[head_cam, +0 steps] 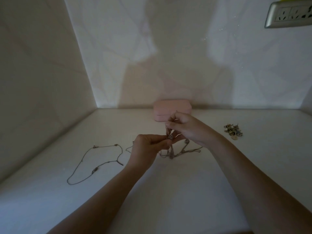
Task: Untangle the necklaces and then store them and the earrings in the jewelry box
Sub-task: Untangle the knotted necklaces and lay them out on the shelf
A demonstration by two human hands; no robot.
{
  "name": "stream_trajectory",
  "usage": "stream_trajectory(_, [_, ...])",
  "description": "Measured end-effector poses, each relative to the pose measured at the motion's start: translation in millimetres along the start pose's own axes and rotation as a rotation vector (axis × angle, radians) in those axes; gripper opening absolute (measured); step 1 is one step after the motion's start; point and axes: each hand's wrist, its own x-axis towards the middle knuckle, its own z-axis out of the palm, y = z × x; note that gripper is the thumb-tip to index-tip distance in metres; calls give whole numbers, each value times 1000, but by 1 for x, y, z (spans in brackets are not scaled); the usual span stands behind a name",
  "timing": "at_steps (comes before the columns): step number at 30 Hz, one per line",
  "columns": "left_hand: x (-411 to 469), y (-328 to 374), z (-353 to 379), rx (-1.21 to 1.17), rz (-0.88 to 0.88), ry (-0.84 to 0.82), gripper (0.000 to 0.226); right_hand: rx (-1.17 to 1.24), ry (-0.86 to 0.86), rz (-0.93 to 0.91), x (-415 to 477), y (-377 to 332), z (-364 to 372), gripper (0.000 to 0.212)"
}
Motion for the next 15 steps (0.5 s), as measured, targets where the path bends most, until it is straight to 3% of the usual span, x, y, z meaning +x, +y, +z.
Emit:
stream_trajectory(2, [2,-2,-2,-2,-16,35,9,34,-57,14,-2,-2,-2,8])
stream_trajectory(6, [6,-6,-8,-4,-54,56,3,116,-136,84,-4,-4,-7,26])
stream_trajectory(15, [9,-10,-5,-270,-143,-53,8,-21,-15,132,-3,0,-9,28])
